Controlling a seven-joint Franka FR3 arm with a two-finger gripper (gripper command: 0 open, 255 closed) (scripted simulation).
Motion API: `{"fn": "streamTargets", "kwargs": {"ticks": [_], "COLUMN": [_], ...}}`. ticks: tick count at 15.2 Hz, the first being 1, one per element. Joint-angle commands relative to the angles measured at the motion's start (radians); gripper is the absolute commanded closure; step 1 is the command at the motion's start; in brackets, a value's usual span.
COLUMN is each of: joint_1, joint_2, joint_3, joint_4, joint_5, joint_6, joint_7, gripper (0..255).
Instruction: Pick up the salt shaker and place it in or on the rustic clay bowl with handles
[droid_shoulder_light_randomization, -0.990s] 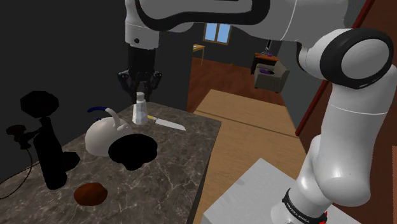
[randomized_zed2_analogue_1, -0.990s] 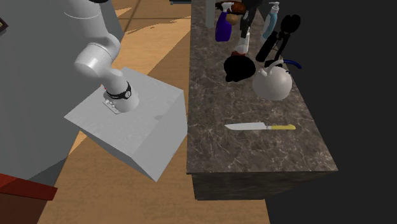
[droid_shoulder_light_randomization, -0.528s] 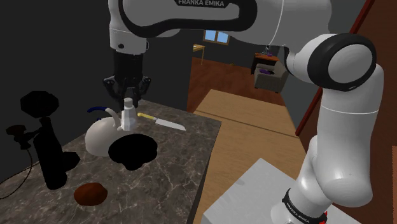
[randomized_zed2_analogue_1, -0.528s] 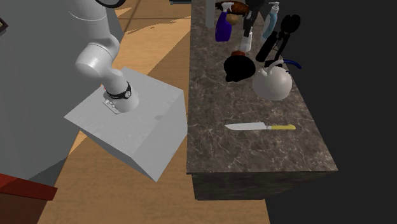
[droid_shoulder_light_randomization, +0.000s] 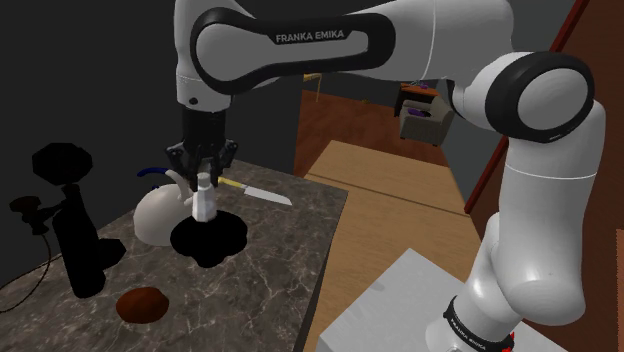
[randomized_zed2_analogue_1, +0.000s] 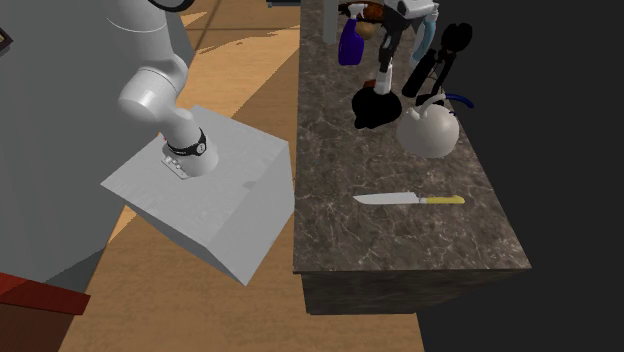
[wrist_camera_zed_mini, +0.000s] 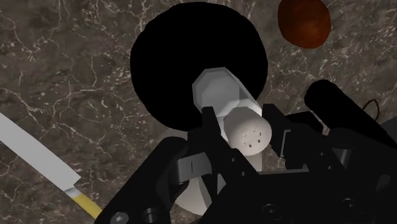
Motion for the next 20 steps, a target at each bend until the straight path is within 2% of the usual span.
{"fn": "streamTargets", "kwargs": {"ticks": [1,7,15,16,20], "joint_1": [-0.001,-0.003,-0.003,-0.003,-0.003], "joint_2": [0.001,0.01,0.01,0.01,0.01], "joint_3": [-0.001,-0.003,-0.003,-0.003,-0.003], "joint_4": [-0.023,-0.098,-0.098,-0.098,-0.098], "joint_5": [0.0,-0.003,-0.003,-0.003,-0.003], "joint_6": [0.025,0.108,0.108,0.108,0.108], "joint_7": [-0.001,-0.002,-0.002,-0.002,-0.002], "gripper": [255,255,255,0,0]}}
